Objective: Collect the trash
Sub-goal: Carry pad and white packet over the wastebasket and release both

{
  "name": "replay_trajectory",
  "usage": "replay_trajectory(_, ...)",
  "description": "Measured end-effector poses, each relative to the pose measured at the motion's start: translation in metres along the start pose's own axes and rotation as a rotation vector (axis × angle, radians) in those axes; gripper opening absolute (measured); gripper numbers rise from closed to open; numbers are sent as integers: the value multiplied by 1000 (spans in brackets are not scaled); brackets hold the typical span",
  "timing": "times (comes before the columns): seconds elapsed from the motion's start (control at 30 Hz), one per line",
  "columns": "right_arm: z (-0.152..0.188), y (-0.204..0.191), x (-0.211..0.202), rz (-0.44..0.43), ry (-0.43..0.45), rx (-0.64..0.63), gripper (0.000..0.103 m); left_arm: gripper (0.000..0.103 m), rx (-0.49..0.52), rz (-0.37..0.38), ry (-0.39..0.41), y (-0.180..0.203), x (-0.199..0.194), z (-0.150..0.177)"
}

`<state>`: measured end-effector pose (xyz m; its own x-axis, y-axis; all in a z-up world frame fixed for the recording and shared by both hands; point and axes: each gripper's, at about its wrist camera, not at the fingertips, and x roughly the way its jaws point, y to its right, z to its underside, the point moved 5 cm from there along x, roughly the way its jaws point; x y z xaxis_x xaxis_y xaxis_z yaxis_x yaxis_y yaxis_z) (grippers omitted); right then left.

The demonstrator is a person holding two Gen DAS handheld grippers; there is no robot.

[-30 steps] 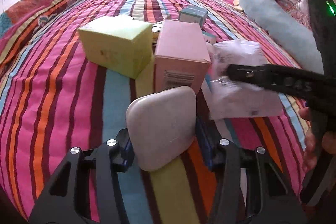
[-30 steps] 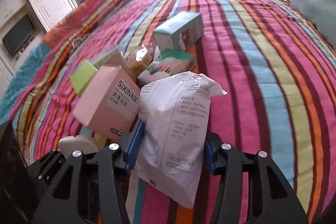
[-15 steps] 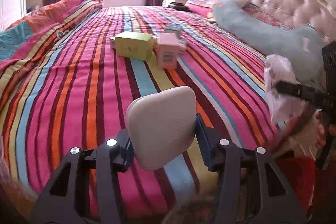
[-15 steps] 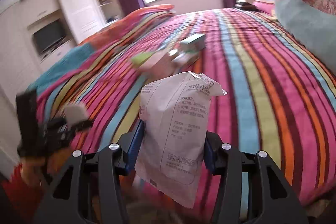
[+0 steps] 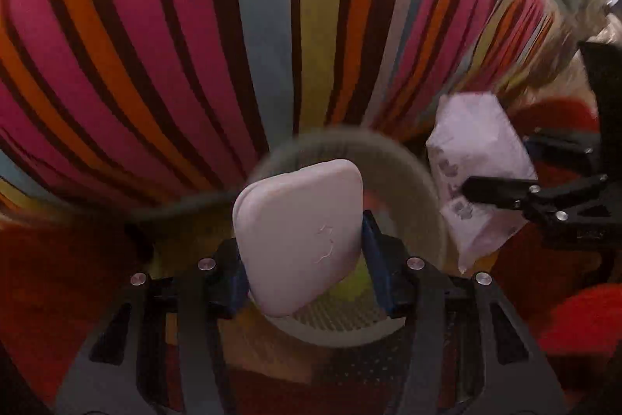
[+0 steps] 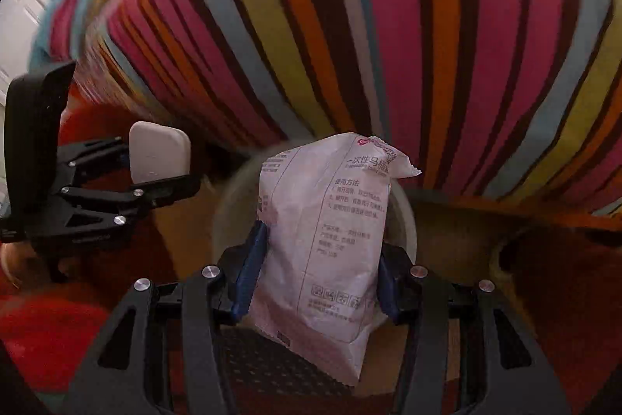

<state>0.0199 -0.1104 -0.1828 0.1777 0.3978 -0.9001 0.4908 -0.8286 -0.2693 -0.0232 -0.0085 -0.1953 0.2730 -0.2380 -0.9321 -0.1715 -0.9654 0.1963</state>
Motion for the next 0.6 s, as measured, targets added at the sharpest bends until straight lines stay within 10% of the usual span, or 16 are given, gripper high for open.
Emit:
replay_trajectory(0.17,3,-5,31,27,-59,-34,49,51,27,18,-99,9,26,7)
replay_trajectory(0.3,3,-9,42,39,-70,-60,76,80,41,-14,-110,14,31,7)
replay_trajectory(0.6,20,13,37,86,-48,1,78,80,4,-5,-99,8,33,8)
